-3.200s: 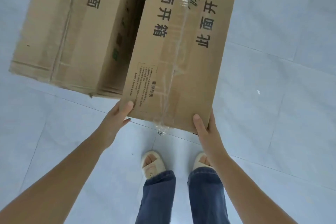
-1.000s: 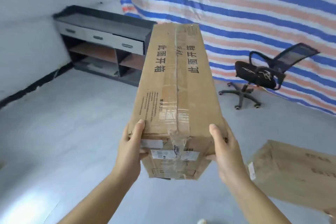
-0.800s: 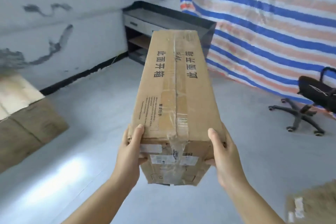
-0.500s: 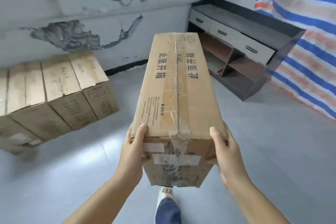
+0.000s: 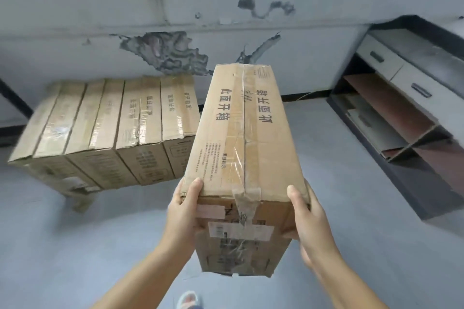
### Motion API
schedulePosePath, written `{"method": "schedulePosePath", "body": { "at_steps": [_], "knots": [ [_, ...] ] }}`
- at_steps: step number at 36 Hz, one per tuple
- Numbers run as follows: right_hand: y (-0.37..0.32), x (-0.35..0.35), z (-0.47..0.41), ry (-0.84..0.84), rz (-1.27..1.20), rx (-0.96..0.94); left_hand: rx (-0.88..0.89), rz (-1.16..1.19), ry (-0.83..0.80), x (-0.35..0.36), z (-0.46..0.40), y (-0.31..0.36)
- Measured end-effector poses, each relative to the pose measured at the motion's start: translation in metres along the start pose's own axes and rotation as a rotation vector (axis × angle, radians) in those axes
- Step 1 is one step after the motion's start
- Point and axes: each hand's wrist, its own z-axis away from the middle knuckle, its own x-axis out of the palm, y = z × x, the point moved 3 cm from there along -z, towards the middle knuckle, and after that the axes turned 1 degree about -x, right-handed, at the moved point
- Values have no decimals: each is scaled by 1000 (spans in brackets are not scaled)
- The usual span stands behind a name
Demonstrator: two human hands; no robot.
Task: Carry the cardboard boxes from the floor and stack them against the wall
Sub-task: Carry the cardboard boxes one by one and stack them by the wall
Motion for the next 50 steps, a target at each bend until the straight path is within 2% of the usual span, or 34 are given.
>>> {"method": "schedulePosePath", "body": {
  "at_steps": [4,13,24,33,41,46,50],
  "knots": [
    [-20,23,-67,-29,28,-11,-3,30,43,17,-59,25],
    [-57,77,-244,-41,108,35,-21,77,8,74,-225,70],
    [-84,127,-444,-119,216,156,-166,150,127,142,-391,97],
    [-48,156,-561,-258,239,306,-187,205,312,168,-483,86],
    [-15,174,-656,-390,233,330,-153,183,415,197,-562,58],
    [40,183,-686,-457,207,403,-118,80,442,188,-598,19],
    [106,185,-690,-478,229,495,-197,-11,488,168,-618,-35]
  ]
}}
